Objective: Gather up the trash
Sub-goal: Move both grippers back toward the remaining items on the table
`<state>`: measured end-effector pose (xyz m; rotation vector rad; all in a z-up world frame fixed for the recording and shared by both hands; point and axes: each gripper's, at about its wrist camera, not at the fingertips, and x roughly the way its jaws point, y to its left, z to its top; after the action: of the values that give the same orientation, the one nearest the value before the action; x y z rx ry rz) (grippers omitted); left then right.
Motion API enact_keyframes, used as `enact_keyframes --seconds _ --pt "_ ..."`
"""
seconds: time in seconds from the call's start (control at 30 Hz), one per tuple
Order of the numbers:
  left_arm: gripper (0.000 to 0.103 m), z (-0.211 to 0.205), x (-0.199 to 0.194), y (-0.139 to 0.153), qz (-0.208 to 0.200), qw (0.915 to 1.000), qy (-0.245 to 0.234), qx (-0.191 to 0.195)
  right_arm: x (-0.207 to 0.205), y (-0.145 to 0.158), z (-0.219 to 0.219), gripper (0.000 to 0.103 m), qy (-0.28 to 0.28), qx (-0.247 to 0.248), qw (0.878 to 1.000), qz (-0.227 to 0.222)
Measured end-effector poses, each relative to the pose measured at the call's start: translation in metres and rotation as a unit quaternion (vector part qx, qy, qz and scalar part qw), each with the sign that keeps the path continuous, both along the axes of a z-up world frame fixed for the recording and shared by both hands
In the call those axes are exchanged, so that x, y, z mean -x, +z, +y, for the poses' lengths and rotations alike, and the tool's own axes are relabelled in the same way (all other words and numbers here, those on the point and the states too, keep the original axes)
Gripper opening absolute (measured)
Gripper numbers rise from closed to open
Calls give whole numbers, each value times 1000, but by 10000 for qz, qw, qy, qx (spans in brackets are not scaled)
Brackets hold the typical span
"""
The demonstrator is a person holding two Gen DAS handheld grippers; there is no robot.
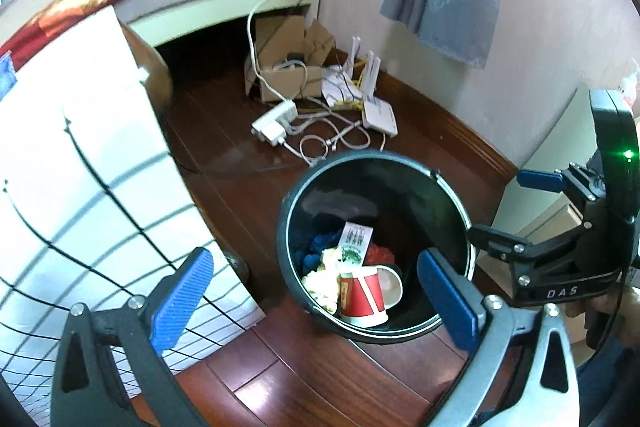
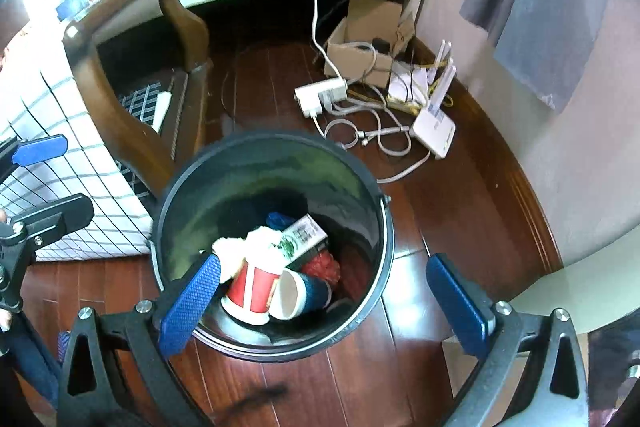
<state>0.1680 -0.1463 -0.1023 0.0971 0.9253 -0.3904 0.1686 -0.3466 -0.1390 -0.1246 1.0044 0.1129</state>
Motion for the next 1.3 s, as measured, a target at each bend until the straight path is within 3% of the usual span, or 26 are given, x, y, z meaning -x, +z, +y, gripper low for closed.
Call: enact_keyframes --seconds 0.43,0.83,1.03,1.3 --pt "103 37 27 57 -566 9976 390 60 17 69 35 103 325 -77 9961 -814" --pt "102 121 45 92 -943 9884 1191 88 8 119 103 103 780 -546 9845 -1475" --pt "102 198 51 104 -1162 9750 1892 14 -4 131 164 103 1209 -476 9813 -1422" --pt "96 308 43 104 -1224 9483 2918 -224 -32 148 248 103 1661 -695 9731 -1435"
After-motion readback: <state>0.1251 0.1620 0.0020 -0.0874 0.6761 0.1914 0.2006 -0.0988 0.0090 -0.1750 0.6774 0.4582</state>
